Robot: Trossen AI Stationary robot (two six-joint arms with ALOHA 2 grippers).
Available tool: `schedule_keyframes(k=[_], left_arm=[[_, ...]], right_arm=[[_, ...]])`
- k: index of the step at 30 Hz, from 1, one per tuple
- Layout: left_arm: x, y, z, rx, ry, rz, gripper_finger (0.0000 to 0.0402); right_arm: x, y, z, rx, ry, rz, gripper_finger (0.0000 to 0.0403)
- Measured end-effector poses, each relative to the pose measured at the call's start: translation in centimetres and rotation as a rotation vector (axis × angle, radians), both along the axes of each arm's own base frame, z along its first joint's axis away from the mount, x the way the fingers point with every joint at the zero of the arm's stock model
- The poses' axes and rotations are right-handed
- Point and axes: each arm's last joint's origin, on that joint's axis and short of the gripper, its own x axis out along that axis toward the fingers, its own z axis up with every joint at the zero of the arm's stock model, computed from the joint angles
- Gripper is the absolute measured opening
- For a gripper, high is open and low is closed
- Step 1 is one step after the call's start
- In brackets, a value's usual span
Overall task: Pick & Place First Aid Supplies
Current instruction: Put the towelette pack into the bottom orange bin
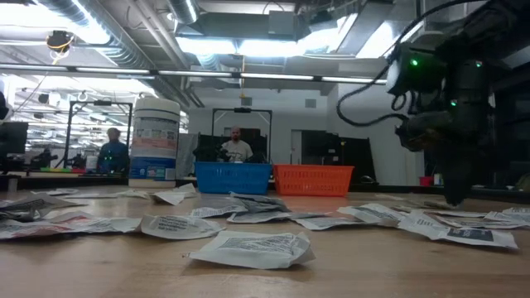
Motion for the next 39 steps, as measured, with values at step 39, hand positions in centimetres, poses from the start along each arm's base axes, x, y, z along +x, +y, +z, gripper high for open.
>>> schedule_keyframes(k=[39], left_arm=[[0.0,0.0,0.0,0.001,0.000,0.000,0.0004]], right_arm=[[7.5,-5.1,12.8,-0.222,-0.345,0.227,0.0002]])
